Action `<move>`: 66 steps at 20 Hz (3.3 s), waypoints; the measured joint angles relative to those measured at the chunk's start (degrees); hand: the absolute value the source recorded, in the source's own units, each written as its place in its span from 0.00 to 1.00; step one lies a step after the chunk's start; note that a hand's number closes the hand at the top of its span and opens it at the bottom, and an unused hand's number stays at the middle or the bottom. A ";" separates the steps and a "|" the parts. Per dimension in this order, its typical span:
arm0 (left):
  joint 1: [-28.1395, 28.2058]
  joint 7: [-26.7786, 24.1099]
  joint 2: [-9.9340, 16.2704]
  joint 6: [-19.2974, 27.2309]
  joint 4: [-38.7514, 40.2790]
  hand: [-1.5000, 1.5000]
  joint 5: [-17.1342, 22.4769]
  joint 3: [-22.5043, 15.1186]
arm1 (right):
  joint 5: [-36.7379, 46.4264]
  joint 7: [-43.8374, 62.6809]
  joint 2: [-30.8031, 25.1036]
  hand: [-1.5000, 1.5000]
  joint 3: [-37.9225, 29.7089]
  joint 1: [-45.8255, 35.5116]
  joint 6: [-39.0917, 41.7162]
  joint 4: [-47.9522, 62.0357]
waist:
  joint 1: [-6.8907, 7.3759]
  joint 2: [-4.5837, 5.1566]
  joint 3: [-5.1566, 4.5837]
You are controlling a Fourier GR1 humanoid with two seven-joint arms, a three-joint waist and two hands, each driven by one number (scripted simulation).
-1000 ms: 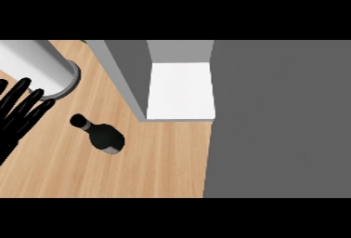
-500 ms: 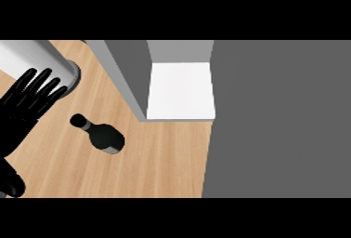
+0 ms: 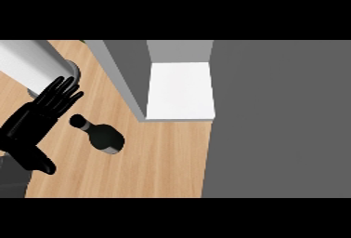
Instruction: Pick up the wine, place it into the cabinet and close the cabinet
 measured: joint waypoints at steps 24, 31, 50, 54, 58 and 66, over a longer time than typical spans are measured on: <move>-10.24 -35.75 0.47 3.69 44.13 0.00 -29.76 -6.30 | 0.91 -0.63 0.79 0.00 0.42 -0.39 0.95 -0.72 | -0.82 0.32 -0.13; -11.50 -38.95 -0.76 4.66 50.57 0.00 -30.86 -7.82 | 1.11 -0.70 0.88 0.00 0.16 -1.26 1.41 -0.39 | -0.94 0.43 -0.16; -14.53 -41.90 -3.88 4.30 55.22 0.00 -29.47 -9.68 | 1.25 -0.04 1.51 0.00 1.03 -0.33 1.92 -0.81 | -1.33 0.43 -0.19; -14.77 -43.08 -4.54 5.28 55.73 1.00 -29.03 -9.62 | 1.30 0.03 1.66 0.00 0.74 -0.44 1.91 -0.80 | -1.16 0.42 -0.17; -15.78 -42.89 -5.33 5.31 56.72 1.00 -27.83 -8.98 | 1.55 0.10 1.84 0.00 1.30 -0.06 1.99 -0.65 | -1.12 0.42 -0.16; -17.02 -40.81 -6.45 3.11 57.86 1.00 -26.54 -9.15 | 1.71 -0.10 1.58 0.00 0.84 0.58 2.54 -0.72 | -1.14 0.41 -0.14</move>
